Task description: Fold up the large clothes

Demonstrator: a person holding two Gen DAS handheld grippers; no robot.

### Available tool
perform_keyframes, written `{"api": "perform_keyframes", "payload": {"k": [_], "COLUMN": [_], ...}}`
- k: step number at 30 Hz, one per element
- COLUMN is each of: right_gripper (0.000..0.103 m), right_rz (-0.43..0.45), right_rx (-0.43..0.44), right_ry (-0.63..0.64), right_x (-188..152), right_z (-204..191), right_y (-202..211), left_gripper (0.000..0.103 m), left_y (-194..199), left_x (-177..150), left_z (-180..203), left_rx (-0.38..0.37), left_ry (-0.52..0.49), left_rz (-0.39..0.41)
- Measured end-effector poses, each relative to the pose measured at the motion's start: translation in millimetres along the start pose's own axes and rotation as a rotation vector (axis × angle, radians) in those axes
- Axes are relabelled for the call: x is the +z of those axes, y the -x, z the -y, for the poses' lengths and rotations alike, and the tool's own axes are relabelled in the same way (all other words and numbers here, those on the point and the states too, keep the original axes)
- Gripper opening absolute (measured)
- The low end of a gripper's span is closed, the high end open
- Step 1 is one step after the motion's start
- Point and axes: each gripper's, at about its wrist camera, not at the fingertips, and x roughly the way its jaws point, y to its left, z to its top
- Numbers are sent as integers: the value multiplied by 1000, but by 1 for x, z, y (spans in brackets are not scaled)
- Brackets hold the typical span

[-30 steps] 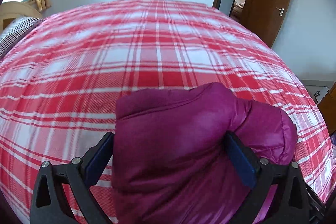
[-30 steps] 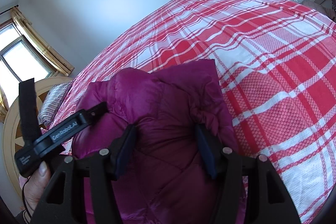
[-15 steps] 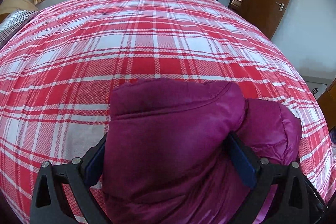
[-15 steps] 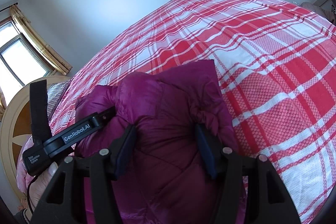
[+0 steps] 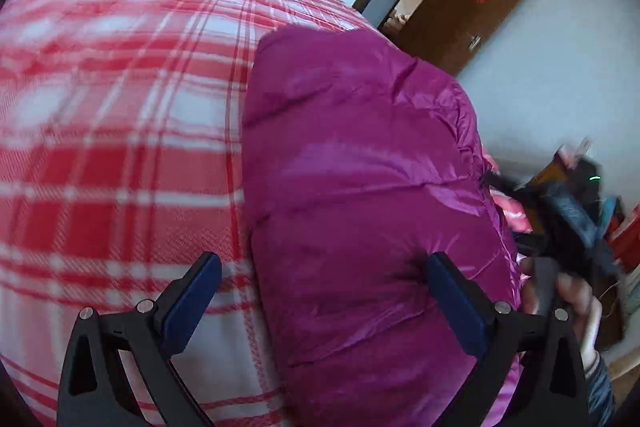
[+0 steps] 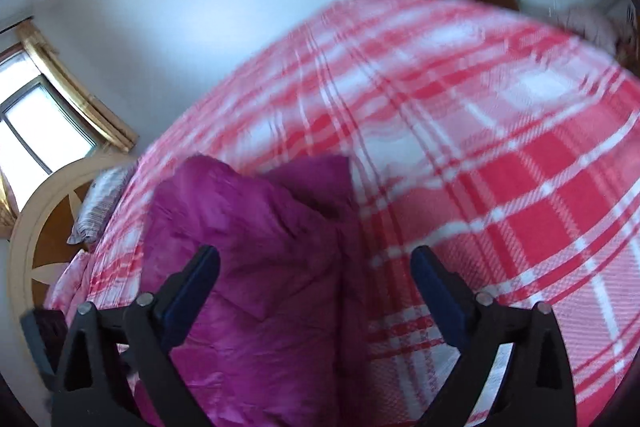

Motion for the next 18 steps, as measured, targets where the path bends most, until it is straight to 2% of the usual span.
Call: {"api": "perform_keyframes", "payload": {"k": [1,2,3,4,5,6,8,10,13,16,18], "right_gripper": [89,87,82,69,63,59,54,35,24,22,21], "right_rz": [-48,-54,-45,-47,-69,-87,-122,-126,-107,-81,-67], "right_rx": [-5,13,29,59,110,146,131,152,168,169,182], "right_ry": [-11,-3,18,41,48,54,72,38,39,56,56], "right_x": [1,1,1,1,0,-1,-3,-1,-4,-9,-13], "right_z": [7,9,9,7,5,4,0,3,2,-7,-14], "right_y": [-9,-12,-12,-13,-17,-21,-31,-31,-19,-5,3], "left_gripper": [102,102,102,102,101,97,80,68,53,43,40], "left_y": [0,-1,-3,-5,-6,-8,-5,-1,12,27,44], "left_x": [-1,0,1,1,1,2,1,0,-4,-6,-10], "left_z": [1,4,7,10,12,16,22,31,45,54,57], "left_rx": [-2,-3,-10,-18,-24,-38,-22,2,43,73,90], "left_ry": [-2,-11,-27,-40,-46,-56,-86,-126,-190,-233,-255], "left_rz": [12,11,8,-1,-8,-13,-6,10,26,46,74]}}
